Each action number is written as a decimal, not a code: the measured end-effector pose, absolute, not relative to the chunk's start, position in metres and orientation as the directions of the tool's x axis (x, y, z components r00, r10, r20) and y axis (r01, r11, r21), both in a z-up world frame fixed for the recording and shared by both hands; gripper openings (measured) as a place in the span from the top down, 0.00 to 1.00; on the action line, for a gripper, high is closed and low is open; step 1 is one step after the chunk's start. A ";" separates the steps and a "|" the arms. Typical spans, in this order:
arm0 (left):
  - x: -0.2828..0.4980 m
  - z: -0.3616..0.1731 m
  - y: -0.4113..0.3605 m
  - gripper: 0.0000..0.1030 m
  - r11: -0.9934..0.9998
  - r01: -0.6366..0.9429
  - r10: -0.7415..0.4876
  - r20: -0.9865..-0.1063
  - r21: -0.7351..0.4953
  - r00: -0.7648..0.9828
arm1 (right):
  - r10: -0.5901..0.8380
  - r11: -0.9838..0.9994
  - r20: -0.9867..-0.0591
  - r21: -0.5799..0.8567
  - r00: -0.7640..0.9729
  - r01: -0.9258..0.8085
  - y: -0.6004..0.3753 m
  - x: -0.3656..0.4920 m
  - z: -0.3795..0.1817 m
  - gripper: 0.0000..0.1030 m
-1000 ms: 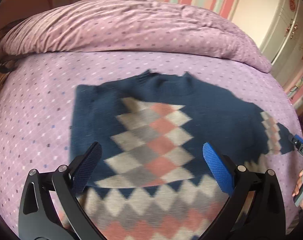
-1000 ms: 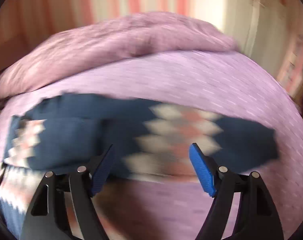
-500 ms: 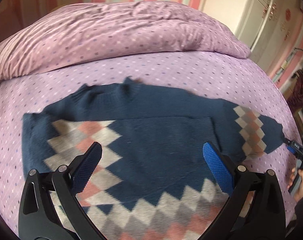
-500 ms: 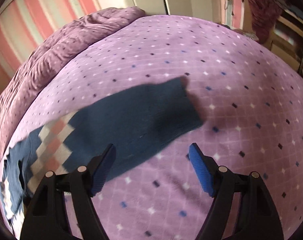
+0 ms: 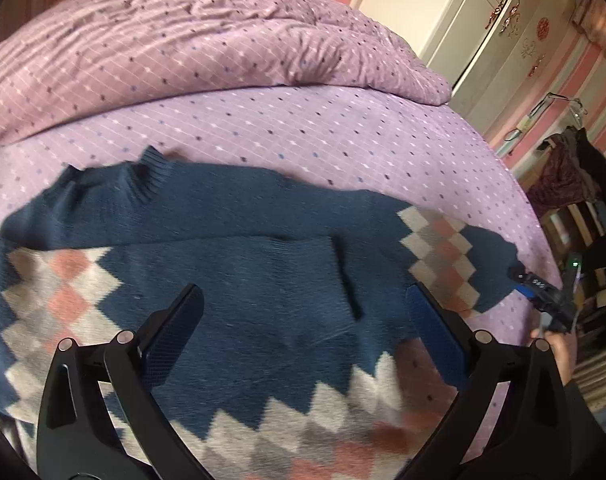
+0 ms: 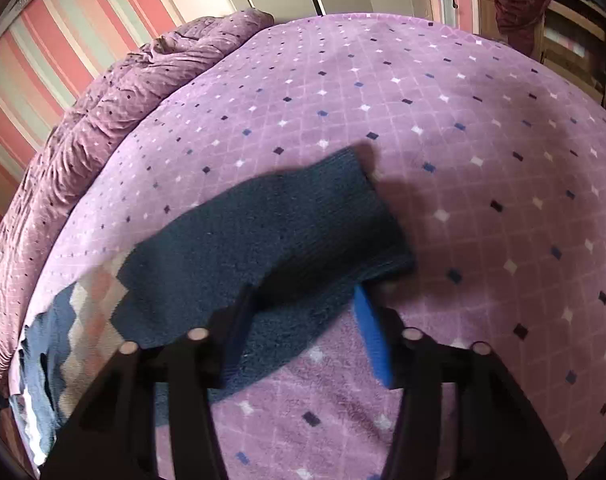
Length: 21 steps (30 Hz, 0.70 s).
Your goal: Fold small clothes
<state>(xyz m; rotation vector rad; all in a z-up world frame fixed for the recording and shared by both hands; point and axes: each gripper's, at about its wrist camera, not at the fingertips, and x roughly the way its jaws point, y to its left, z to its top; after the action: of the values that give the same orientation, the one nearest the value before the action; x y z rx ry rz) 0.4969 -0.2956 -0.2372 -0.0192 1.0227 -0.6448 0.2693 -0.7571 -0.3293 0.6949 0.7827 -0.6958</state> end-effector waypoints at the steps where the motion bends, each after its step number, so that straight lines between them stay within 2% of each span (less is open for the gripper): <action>1: 0.497 -0.238 -0.298 0.03 0.813 0.492 -0.512 -0.786 -0.312 0.347 | -0.294 0.579 -0.803 0.282 0.518 0.765 -0.757 0.270 -0.329 0.63; 2: 0.496 -0.238 -0.300 0.03 0.812 0.495 -0.511 -0.787 -0.309 0.346 | -0.296 0.585 -0.804 0.274 0.516 0.763 -0.757 0.272 -0.329 0.65; 4: 0.496 -0.238 -0.302 0.03 0.813 0.499 -0.506 -0.789 -0.300 0.349 | -0.304 0.601 -0.803 0.256 0.513 0.757 -0.754 0.275 -0.327 0.77; 7: 0.497 -0.237 -0.302 0.03 0.813 0.499 -0.506 -0.788 -0.299 0.352 | -0.337 0.622 -0.803 0.203 0.492 0.756 -0.747 0.281 -0.321 0.83; 16: 0.501 -0.236 -0.291 0.03 0.853 0.480 -0.421 -0.813 -0.205 0.402 | -0.473 0.705 -0.729 0.024 0.495 0.709 -0.677 0.297 -0.259 0.86; 21: 0.507 -0.234 -0.277 0.03 0.871 0.451 -0.399 -0.817 -0.196 0.417 | -0.482 0.755 -0.702 -0.030 0.524 0.655 -0.621 0.312 -0.227 0.86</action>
<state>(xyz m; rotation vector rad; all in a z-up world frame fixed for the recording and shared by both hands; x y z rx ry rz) 0.5070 -0.2772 -0.2341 0.0571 1.0083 -0.5336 0.3123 -0.6214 -0.2268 0.2509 0.7554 -0.6887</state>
